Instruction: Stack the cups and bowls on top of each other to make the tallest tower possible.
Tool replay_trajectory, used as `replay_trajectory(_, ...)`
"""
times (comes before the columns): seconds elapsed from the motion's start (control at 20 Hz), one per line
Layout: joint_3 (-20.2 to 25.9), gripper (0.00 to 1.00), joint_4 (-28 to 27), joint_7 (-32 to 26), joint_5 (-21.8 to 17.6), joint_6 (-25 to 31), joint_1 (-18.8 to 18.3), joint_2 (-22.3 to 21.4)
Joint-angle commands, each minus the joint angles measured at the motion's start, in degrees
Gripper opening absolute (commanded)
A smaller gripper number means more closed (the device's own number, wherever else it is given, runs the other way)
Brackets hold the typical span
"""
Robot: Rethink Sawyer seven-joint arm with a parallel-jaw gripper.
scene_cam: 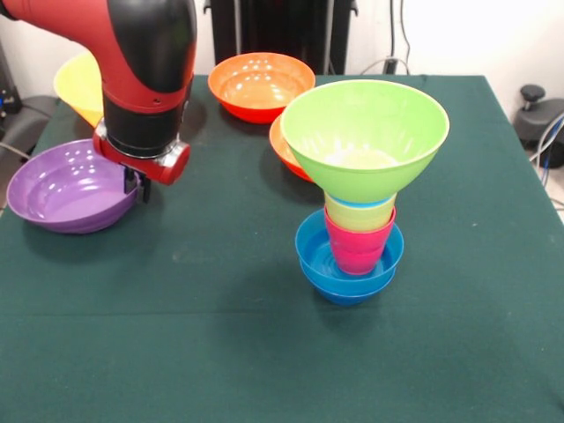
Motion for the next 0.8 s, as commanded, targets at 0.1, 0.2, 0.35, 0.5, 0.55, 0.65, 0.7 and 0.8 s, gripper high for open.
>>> replay_trajectory(0.1,5.8,0.0,-6.5,-3.3,-1.2,9.7,3.0,-0.9)
replay_trajectory(0.2,5.8,0.0,-7.8,-3.3,-1.0,11.3,3.2,-0.9)
replay_trajectory(0.35,5.5,0.0,-10.1,-3.1,-0.8,14.5,3.8,-0.8)
replay_trajectory(0.5,5.2,0.0,-11.6,-2.7,-0.7,17.0,4.1,-0.9)
replay_trajectory(0.55,5.2,0.0,-12.2,-2.7,-0.7,18.1,4.2,-1.1)
replay_trajectory(0.65,5.2,0.0,-12.9,-3.0,-0.6,19.5,4.2,-1.5)
replay_trajectory(0.7,5.3,0.0,-13.3,-3.2,-0.6,20.2,4.1,-1.7)
replay_trajectory(0.8,5.4,0.0,-14.3,-3.9,-0.5,22.2,4.1,-2.1)
